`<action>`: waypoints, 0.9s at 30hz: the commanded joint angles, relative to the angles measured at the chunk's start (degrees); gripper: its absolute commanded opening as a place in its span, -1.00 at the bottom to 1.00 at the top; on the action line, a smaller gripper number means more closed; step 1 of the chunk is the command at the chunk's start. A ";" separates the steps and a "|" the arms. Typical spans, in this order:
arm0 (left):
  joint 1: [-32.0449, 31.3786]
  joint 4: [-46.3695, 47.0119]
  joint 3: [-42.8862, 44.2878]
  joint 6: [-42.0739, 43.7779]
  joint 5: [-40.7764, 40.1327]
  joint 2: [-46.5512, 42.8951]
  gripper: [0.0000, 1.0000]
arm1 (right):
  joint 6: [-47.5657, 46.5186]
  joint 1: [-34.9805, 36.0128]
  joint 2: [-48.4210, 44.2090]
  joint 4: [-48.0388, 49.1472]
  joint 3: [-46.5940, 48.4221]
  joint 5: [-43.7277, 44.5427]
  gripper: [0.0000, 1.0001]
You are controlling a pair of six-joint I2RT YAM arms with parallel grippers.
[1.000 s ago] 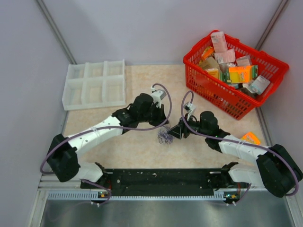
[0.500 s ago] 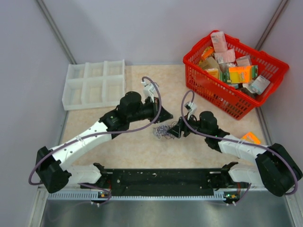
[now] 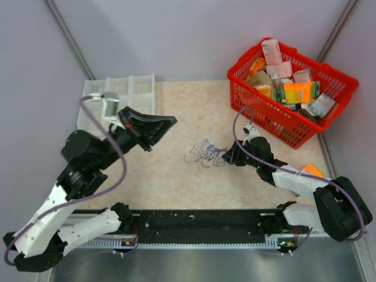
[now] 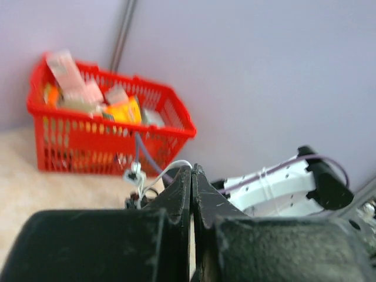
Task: Untangle the cables
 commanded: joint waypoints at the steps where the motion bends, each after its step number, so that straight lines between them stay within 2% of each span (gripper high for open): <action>1: -0.26 -1.70 4.96 5.56 -5.88 -3.44 -1.00 | 2.44 -1.99 -1.24 -4.37 0.73 7.40 -0.25; 5: -0.34 -7.32 8.03 4.17 -12.72 -3.01 -1.00 | 0.51 -2.08 -4.40 -4.21 -0.06 8.71 -0.26; 7: -0.26 -8.83 9.01 3.81 -12.57 -1.96 -1.00 | -0.89 -2.08 -5.72 -4.56 0.11 7.15 -0.20; 9: -0.34 -9.80 9.53 2.94 -12.74 -0.73 -1.00 | -4.40 -1.99 -7.39 -1.24 -0.58 -0.03 0.05; 12: -0.26 -11.20 10.68 1.44 -12.22 1.12 -1.00 | -7.04 -0.77 -8.45 10.52 -3.66 -15.32 0.47; 14: -0.26 -11.03 10.42 0.91 -11.34 1.39 -1.00 | -8.18 1.95 -8.54 14.33 -3.49 -20.18 0.63; 16: -0.34 -10.07 9.80 -0.23 -11.25 1.12 -1.00 | -10.47 5.99 -8.02 14.34 -1.92 -20.38 0.79; 21: -0.26 -6.63 11.02 -3.92 -4.93 1.91 -1.00 | -6.62 9.95 -2.13 14.87 7.65 -20.11 0.82; 24: -0.26 -6.46 13.57 -4.89 -2.29 2.70 -1.00 | -7.13 12.33 -0.72 14.34 12.49 -19.85 0.83; 27: -0.26 -5.41 13.93 -5.07 -2.10 2.18 -1.00 | -8.62 14.52 1.56 14.69 16.45 -23.35 0.83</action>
